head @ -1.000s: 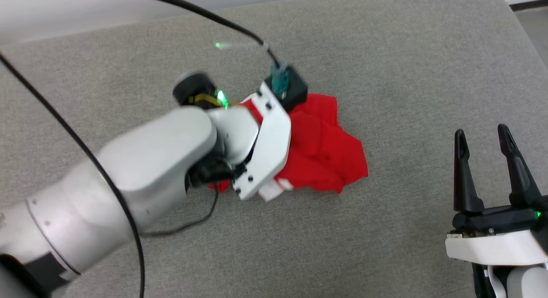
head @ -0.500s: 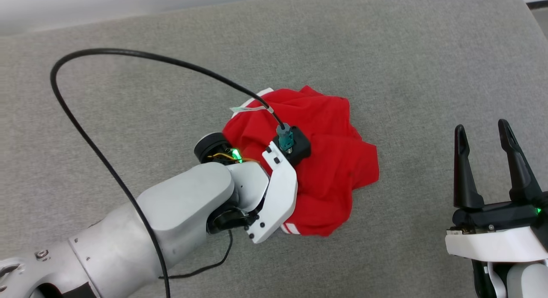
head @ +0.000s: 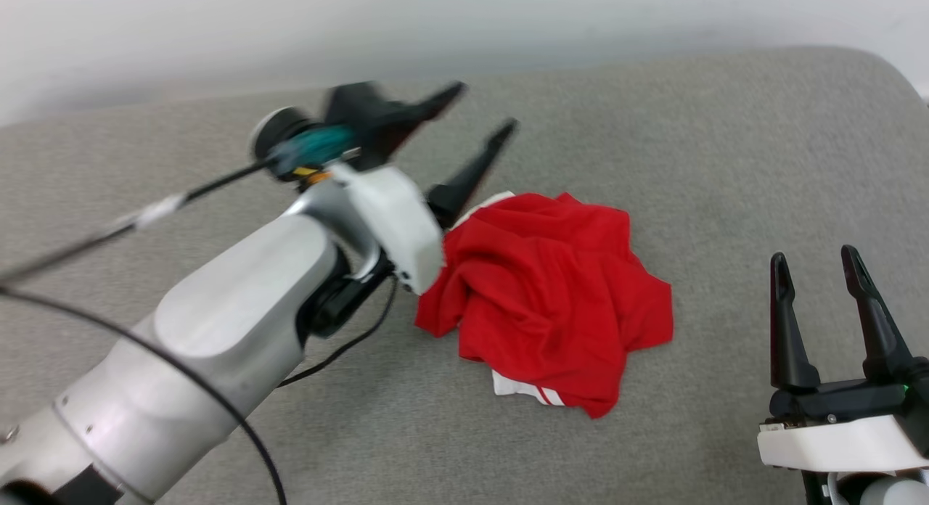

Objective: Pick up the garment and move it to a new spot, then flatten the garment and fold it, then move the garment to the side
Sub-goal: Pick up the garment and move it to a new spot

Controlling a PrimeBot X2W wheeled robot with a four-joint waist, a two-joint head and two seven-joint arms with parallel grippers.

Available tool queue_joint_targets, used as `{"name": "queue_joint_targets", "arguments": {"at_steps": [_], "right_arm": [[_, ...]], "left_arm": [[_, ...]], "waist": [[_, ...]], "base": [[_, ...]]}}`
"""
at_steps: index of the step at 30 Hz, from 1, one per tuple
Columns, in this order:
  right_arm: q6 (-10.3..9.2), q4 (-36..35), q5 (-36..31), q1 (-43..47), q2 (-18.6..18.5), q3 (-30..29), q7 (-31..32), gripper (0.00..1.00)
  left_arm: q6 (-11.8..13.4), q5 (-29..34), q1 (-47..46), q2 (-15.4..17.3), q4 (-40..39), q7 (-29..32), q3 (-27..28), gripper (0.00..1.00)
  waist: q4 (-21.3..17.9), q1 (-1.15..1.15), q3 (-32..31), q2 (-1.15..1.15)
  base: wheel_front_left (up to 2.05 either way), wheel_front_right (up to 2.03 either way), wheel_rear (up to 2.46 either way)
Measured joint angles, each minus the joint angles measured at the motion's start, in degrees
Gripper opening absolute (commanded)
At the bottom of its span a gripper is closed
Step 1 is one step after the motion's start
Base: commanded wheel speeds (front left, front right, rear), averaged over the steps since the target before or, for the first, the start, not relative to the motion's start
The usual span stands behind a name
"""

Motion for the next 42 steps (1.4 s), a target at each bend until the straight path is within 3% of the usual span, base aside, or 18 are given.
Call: {"name": "queue_joint_targets", "arguments": {"at_steps": [3,6,8,12,16,23,32,36,42], "right_arm": [[0.00,0.0,0.0,0.8,0.0,-0.5,0.0,1.00],[0.00,0.0,0.0,1.3,0.0,-0.6,0.0,1.00],[0.00,0.0,0.0,1.5,0.0,-0.6,0.0,1.00],[0.00,0.2,0.5,2.1,0.0,-0.8,0.0,1.00],[0.00,0.5,1.0,2.9,0.0,-0.8,0.0,1.00],[0.00,1.2,2.2,4.1,0.0,-1.1,0.0,1.00],[-0.01,2.5,4.2,6.0,0.0,-1.0,0.0,1.00],[-0.01,3.0,5.4,6.9,0.0,-0.8,0.0,1.00],[-0.01,3.4,5.6,7.8,0.0,-0.3,0.0,1.00]], "left_arm": [[4.9,2.2,4.0,1.7,0.0,-6.1,2.9,1.00],[9.9,4.8,9.1,3.3,-0.6,-7.3,6.8,1.00],[12.7,7.0,13.4,3.2,-3.5,-7.4,12.6,1.00],[16.5,14.6,24.3,1.9,-9.2,-7.5,23.0,1.00],[18.7,22.6,34.7,0.0,-12.1,-7.5,30.9,1.00],[18.4,32.6,46.8,-4.2,-13.0,-7.5,37.9,1.00],[15.8,37.3,54.6,-9.6,-13.2,-7.5,45.5,1.00],[13.0,38.4,57.9,-13.2,-13.4,-7.5,48.9,1.00],[10.0,41.0,59.3,-16.1,-12.8,-7.5,51.0,1.00]], "waist": [[1.4,0.00,-1.4,0.00],[2.8,0.00,-2.5,0.00],[3.5,0.00,-3.1,0.00],[4.5,0.00,-4.4,0.00],[4.9,0.00,-5.7,0.00],[4.9,0.00,-7.6,0.00],[4.4,0.00,-9.1,0.00],[4.3,0.00,-9.5,0.00],[4.5,0.00,-9.8,0.00]], "base": [[0.00,0.00,0.00],[0.00,0.00,0.00],[0.00,0.00,0.00],[0.00,0.00,0.00],[0.00,0.00,0.00],[0.00,0.00,0.00],[0.00,0.00,0.00],[0.00,0.00,0.00],[0.00,0.00,0.00]]}}
